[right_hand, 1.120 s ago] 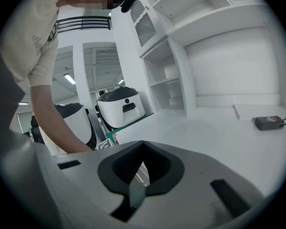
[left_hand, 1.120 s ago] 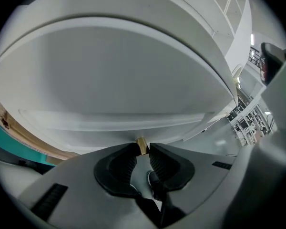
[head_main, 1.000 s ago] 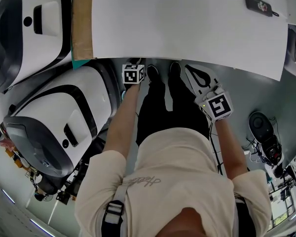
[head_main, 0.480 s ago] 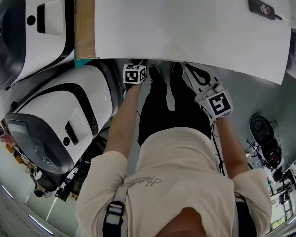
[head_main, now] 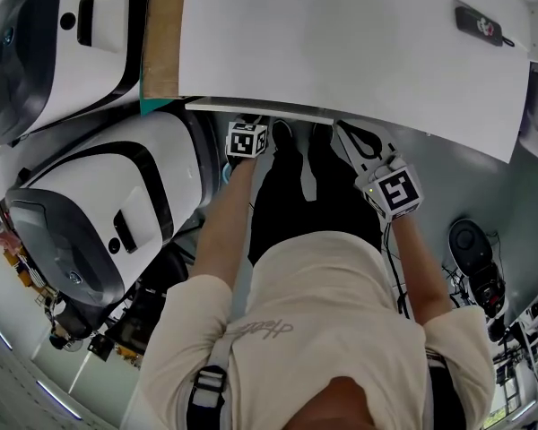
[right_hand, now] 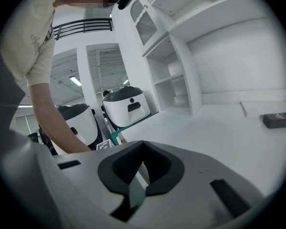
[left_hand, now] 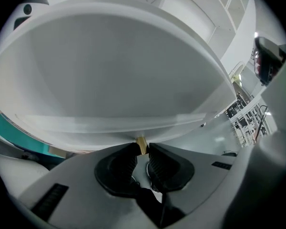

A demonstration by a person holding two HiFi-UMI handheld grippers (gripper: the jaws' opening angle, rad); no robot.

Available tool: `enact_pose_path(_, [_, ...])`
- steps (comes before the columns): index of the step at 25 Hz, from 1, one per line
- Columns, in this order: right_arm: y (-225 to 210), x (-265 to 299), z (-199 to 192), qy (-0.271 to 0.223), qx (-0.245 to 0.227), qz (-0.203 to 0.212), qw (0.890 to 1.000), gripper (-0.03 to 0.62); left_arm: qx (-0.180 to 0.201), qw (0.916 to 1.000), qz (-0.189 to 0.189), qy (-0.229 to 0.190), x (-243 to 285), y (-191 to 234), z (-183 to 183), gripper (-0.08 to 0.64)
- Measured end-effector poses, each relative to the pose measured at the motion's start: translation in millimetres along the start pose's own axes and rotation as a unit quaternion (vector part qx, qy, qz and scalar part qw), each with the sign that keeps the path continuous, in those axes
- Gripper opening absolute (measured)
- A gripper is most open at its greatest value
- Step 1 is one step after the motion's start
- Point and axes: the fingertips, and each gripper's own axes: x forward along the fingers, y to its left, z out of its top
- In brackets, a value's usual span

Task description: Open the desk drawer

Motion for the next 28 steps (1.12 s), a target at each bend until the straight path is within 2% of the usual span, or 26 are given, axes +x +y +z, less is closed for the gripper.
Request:
enact_pose_path(13, [25.4,-9.3,-11.9,0.009,-0.016,0.028,0.999,0.002,-0.011,0.9999,0.002,0.007,-13.2,-6.5,-34.9,0.083])
enact_pose_path(28, [83.6,-20.9,-35.9,0.021,-0.018,0.012,1.000,0.002,0.000,0.9998,-0.020,0.006,-33.7,-16.8,-90.3,0.083])
